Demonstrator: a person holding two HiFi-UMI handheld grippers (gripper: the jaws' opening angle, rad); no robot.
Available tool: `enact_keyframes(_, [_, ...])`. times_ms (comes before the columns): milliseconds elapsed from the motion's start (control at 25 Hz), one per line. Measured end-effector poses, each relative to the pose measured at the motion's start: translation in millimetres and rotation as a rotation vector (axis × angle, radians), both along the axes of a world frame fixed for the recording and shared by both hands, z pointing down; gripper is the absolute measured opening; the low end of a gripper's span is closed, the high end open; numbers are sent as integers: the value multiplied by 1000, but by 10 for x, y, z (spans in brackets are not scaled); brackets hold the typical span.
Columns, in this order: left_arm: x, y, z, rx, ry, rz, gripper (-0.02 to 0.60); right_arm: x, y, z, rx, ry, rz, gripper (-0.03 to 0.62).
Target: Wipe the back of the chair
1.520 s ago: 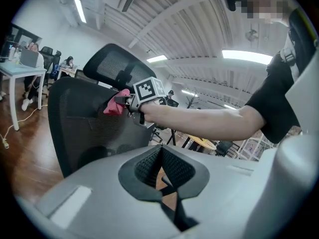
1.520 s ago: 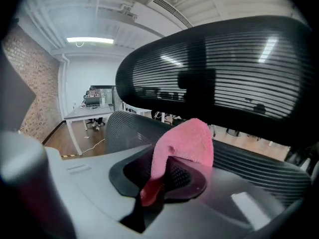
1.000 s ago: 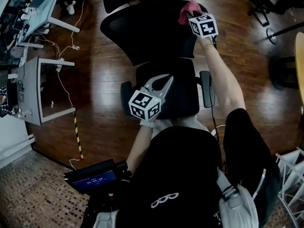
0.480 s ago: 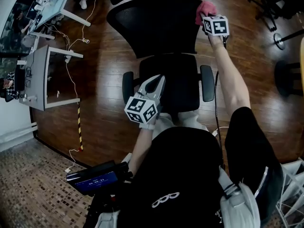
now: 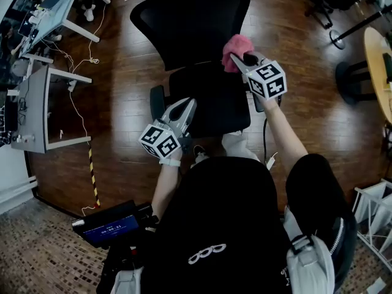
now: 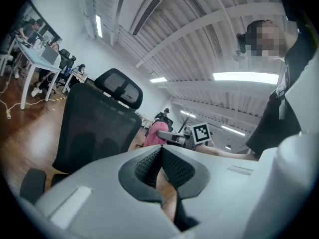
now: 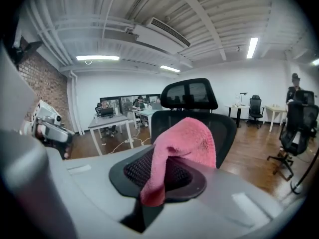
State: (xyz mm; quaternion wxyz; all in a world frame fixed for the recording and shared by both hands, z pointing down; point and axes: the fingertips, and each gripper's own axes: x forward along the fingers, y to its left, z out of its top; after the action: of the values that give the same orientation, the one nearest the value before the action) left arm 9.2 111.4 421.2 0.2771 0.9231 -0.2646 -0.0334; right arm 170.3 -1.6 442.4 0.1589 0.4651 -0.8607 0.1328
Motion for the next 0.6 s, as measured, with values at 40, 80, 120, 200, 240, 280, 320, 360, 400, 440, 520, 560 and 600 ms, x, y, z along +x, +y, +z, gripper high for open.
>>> enact_keyframes(40, [-67,86,-14,6,-7,12,-9,-126,235,7,-12,-26,-2,43])
enact_keyframes(80, [-138,171,-30,13,-15,20,-9,-251,460,21,-24,-44,-1,43])
enact_keyframes(120, [-210,253,-42,19,-22,25,-9,-375,673,42,-33,-47,-2,43])
enact_keyframes(200, [-338,409,-48,28,-24,32,-9,-609,1044,85,-40,-13,-17,43])
enact_keyframes(240, [-389,490,-47,30,-18,37,-9,-715,1202,99,-38,8,-28,43])
enact_keyframes(280, [-435,577,-42,30,-12,43,-9,-813,1349,106,-37,23,-35,43])
enact_keyframes(320, [-474,663,-34,29,-10,51,-9,-901,1484,107,-36,31,-39,43])
enact_keyframes(360, [-505,732,-30,27,-9,59,-9,-974,1594,100,-36,36,-40,43])
enact_keyframes(400, [-521,774,-37,27,-8,66,-9,-1028,1673,86,-37,44,-39,43])
enact_keyframes(440, [-518,794,-55,28,-6,71,-9,-1057,1726,70,-38,52,-38,43])
enact_keyframes(520, [-449,824,-113,34,4,77,-11,-1039,1800,33,-41,40,-28,43])
enact_keyframes(560, [-386,855,-142,38,11,77,-9,-998,1841,17,-42,18,-18,43])
enact_keyframes(600, [-313,897,-164,41,19,76,-9,-949,1887,8,-44,-7,-9,43])
